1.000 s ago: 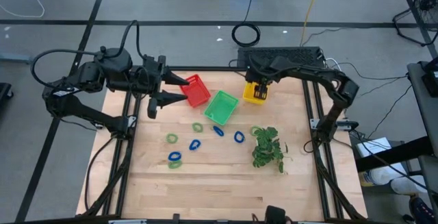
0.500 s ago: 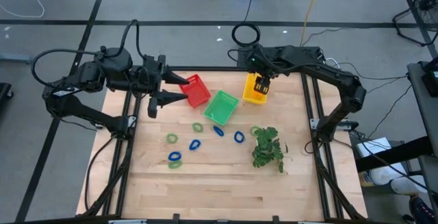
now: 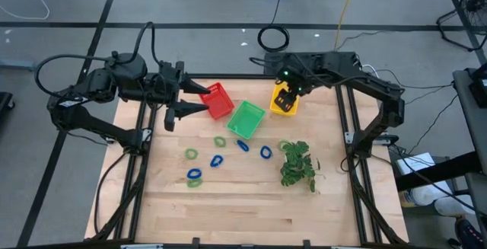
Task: Sort spring keychains
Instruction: Put the green spring keychain into the green bin
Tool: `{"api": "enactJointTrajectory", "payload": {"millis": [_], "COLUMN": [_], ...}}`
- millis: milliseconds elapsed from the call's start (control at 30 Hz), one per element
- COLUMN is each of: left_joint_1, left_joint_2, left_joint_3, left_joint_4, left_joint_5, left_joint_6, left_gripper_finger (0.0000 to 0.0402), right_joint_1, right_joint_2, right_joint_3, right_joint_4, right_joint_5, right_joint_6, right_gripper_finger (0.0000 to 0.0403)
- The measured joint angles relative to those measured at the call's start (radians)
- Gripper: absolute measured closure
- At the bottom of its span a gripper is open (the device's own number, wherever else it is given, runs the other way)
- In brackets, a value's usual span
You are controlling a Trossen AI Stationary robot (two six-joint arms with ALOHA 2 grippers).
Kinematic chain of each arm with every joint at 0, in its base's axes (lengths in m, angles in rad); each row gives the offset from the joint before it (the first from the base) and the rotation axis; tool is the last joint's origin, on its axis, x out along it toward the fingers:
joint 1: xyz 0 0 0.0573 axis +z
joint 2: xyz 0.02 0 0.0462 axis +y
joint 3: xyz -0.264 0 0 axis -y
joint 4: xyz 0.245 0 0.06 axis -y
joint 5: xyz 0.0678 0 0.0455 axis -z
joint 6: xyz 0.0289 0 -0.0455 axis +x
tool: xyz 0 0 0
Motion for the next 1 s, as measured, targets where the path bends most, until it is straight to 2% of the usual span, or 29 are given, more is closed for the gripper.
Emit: {"api": "enactJointTrajectory", "payload": {"millis": [200, 367, 433, 700, 1000], "left_joint_1": [0.000, 0.000, 0.000, 0.000, 0.000], "left_joint_2": [0.000, 0.000, 0.000, 0.000, 0.000], "left_joint_3": [0.000, 0.000, 0.000, 0.000, 0.000], "left_joint_4": [0.000, -0.001, -0.001, -0.001, -0.001], "left_joint_5": [0.001, 0.001, 0.001, 0.002, 0.002], "left_joint_6": [-0.019, -0.021, -0.021, -0.021, -0.019], "left_gripper_finger": [0.0174, 0.0174, 0.0174, 0.0174, 0.0174], "right_joint_1": [0.008, 0.004, 0.004, 0.043, 0.097], "right_joint_2": [0.023, 0.045, 0.047, 0.049, 0.048], "right_joint_3": [-0.008, -0.049, -0.082, -0.241, -0.418], "right_joint_4": [-0.043, -0.083, -0.086, -0.057, 0.080], "right_joint_5": [-0.082, -0.106, -0.134, -0.137, -0.138], "right_joint_6": [0.169, 0.260, 0.286, 0.366, 0.417], "right_gripper_finger": [0.0177, 0.0177, 0.0177, 0.0177, 0.0177]}}
